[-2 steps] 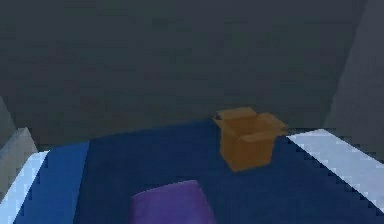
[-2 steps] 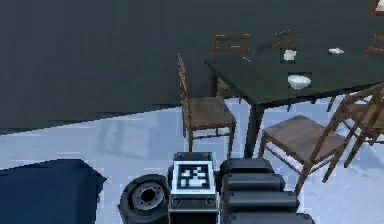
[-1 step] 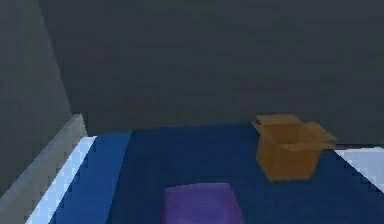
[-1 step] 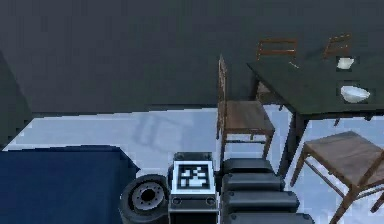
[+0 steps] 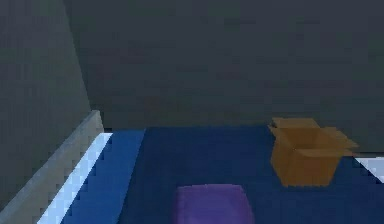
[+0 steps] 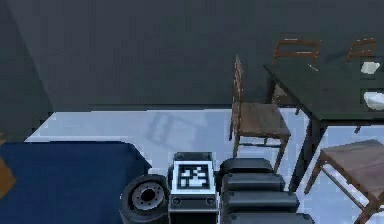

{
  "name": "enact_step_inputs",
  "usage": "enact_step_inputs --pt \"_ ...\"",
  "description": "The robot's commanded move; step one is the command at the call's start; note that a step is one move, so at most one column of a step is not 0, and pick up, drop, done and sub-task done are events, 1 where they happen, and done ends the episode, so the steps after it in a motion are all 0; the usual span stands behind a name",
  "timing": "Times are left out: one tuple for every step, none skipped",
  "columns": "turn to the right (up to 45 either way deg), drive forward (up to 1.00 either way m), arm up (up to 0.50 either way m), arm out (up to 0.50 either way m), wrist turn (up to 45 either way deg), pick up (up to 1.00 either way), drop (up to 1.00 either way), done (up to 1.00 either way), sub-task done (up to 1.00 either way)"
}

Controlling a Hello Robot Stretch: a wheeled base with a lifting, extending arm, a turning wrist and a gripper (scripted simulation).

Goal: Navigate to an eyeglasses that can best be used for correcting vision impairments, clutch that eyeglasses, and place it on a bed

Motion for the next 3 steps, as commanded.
enact_step_inputs --pt "-45.0 0.0 0.0 0.0 0.0 0.0 0.0 0.0 0.0" --pt "-9.0 0.0 0.0 0.0 0.0 0.0 0.0 0.0 0.0" --pt "0.0 0.1 0.0 0.0 0.0 0.0 0.0 0.0 0.0"
